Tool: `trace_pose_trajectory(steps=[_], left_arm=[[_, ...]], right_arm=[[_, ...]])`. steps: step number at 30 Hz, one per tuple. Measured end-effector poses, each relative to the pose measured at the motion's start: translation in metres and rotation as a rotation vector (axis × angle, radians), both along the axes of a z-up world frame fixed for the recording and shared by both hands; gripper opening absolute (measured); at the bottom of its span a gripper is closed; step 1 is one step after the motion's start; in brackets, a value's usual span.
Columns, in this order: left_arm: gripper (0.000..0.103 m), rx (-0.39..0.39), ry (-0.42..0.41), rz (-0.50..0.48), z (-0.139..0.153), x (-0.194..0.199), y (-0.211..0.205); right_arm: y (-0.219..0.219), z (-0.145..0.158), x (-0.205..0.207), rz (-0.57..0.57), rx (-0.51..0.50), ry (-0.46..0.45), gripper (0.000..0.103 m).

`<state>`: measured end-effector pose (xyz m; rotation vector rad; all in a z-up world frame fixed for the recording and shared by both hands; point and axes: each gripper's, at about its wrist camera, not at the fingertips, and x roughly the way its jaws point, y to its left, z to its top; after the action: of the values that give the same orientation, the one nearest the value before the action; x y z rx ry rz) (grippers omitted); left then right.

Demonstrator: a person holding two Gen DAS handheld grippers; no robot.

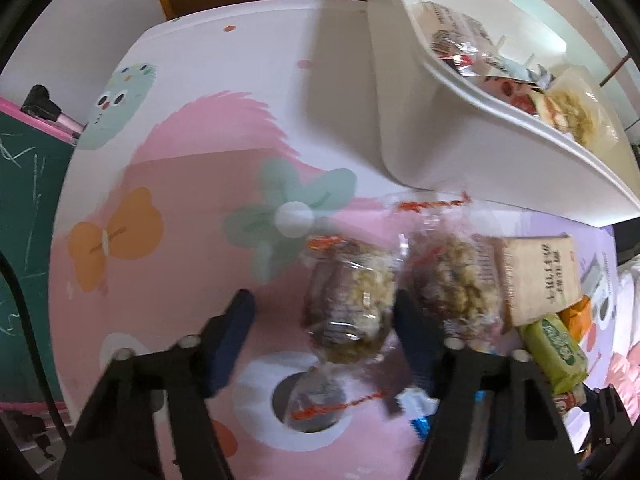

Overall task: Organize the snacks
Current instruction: 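Grasp the clear nut bag with left tool while right tool grasps clear cracker bag, then carry both bags over the white tray and open both tools to release them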

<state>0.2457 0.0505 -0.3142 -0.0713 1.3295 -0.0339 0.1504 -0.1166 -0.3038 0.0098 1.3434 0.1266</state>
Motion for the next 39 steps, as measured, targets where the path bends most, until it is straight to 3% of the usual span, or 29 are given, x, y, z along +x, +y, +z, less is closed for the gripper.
trace_pose_trajectory(steps=[2, 3, 6, 13, 18, 25, 39], left_arm=[[0.041, -0.010, -0.011, -0.021, 0.002, -0.001, -0.005], [0.039, -0.007, -0.015, -0.034, 0.004, -0.001, -0.008], [0.038, 0.033, -0.025, -0.060, 0.008, -0.003, -0.016], [0.037, 0.069, -0.018, -0.032, 0.019, -0.021, -0.020], [0.037, 0.064, -0.038, 0.000, 0.045, -0.049, -0.013], [0.037, 0.029, -0.086, -0.010, 0.096, -0.093, -0.018], [0.038, -0.041, -0.255, -0.092, 0.204, -0.099, -0.056]], right_arm=[[0.001, 0.000, 0.000, 0.004, 0.002, -0.001, 0.091], [0.003, 0.001, -0.001, 0.005, 0.002, -0.004, 0.088], [0.005, 0.002, -0.002, 0.021, 0.011, 0.002, 0.081], [-0.002, 0.005, -0.014, 0.031, 0.076, 0.051, 0.079], [-0.011, 0.023, -0.030, 0.043, 0.080, 0.030, 0.079], [-0.028, 0.075, -0.040, 0.047, 0.103, -0.066, 0.079], [-0.060, 0.213, -0.022, 0.054, 0.130, -0.355, 0.079]])
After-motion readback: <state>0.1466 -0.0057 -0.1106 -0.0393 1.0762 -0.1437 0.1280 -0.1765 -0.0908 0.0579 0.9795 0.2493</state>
